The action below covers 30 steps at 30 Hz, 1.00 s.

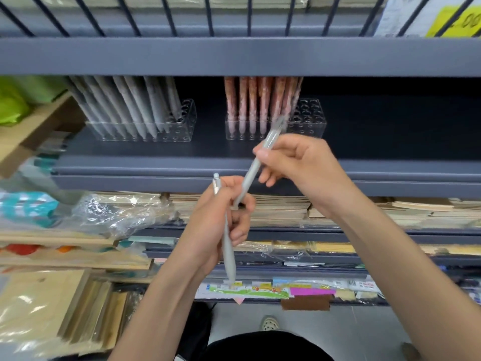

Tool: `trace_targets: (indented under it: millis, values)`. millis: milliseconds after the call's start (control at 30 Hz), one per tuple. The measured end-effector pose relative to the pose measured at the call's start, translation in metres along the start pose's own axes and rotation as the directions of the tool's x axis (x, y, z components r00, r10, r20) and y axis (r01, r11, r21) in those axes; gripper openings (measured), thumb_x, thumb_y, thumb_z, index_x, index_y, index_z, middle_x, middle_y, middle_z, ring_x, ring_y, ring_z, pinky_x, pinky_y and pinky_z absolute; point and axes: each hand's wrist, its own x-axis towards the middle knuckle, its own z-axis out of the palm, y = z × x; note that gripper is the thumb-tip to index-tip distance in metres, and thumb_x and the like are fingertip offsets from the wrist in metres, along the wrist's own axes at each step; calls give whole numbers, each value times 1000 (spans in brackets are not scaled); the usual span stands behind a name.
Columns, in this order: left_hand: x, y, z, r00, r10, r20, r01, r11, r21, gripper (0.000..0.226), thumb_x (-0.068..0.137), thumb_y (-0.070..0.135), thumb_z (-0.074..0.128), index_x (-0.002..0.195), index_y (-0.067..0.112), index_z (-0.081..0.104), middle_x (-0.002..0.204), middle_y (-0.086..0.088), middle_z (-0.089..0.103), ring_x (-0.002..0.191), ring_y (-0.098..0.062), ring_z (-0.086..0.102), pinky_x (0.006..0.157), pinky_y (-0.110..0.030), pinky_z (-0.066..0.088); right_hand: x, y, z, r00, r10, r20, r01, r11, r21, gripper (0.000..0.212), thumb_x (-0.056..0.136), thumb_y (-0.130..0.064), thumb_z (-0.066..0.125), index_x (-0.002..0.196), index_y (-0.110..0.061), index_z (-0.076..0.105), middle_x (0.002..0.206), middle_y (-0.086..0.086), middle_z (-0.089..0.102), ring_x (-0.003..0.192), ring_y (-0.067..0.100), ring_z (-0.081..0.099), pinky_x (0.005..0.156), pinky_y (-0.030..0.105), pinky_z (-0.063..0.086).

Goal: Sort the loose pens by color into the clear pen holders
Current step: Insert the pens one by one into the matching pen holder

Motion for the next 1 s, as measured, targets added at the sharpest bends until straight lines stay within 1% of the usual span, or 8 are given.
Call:
trace_targets:
  millis: [133,267,367,600,667,733,867,1000]
  values:
    - [-13,5,-28,989,-16,-144,17,1000,5,23,104,33,50,103,14,62,63,-1,52,35,-11,32,34,-19,29,18,-10,28,980,-45,-192,77,984,158,8,99,-15,56,94,-9,59,78,17,72,63,24,70,59,26,56]
    - [-29,15,-59,981,9,-195,-8,1000,6,37,104,44,44,97,14,65,57,4,36,36,-10,27,35,-18,27,38,-12,60,938,-131,-322,184,973,140,1,97,-11,59,96,-10,59,73,4,72,70,27,73,65,28,58]
    - [-37,24,-81,984,7,-178,-23,996,-88,39,105,35,33,96,12,64,56,4,33,35,-10,26,34,-17,26,53,-13,85,908,-172,-383,226,969,99,9,95,-3,58,94,-12,58,70,-1,72,71,23,72,67,28,58]
    - [-57,34,-118,979,6,-204,-8,1000,-13,28,105,18,30,111,7,55,60,5,38,42,-9,31,38,-20,29,93,-15,126,863,-317,-394,242,943,-227,16,96,2,49,97,-14,53,80,-2,66,73,12,67,77,35,58]
    - [-60,34,-126,968,37,-250,-28,999,41,27,107,18,36,121,4,55,65,1,39,44,-8,33,40,-18,30,103,-13,130,875,-317,-365,205,927,-314,11,95,-4,49,97,-14,54,81,0,66,80,20,67,83,46,55]
    - [-63,34,-133,957,88,-277,-61,993,103,27,107,20,40,126,15,60,75,-7,37,48,-8,35,42,-18,32,112,-12,133,881,-329,-341,143,871,-471,14,93,-23,51,100,-15,60,92,9,69,90,32,66,88,51,51]
    - [-68,33,-147,955,144,-258,-105,982,159,29,107,23,43,127,36,61,81,-3,41,54,-9,36,46,-19,35,128,-15,141,909,-279,-309,53,814,-579,27,96,-22,50,114,-6,62,100,15,72,96,36,66,88,45,51]
    - [-70,35,-153,962,146,-232,-127,987,94,30,106,23,46,121,41,63,74,-3,45,52,-9,35,46,-18,34,137,-14,145,882,-315,-351,-6,736,-677,27,96,-28,56,107,-6,69,106,6,73,99,26,65,72,19,34]
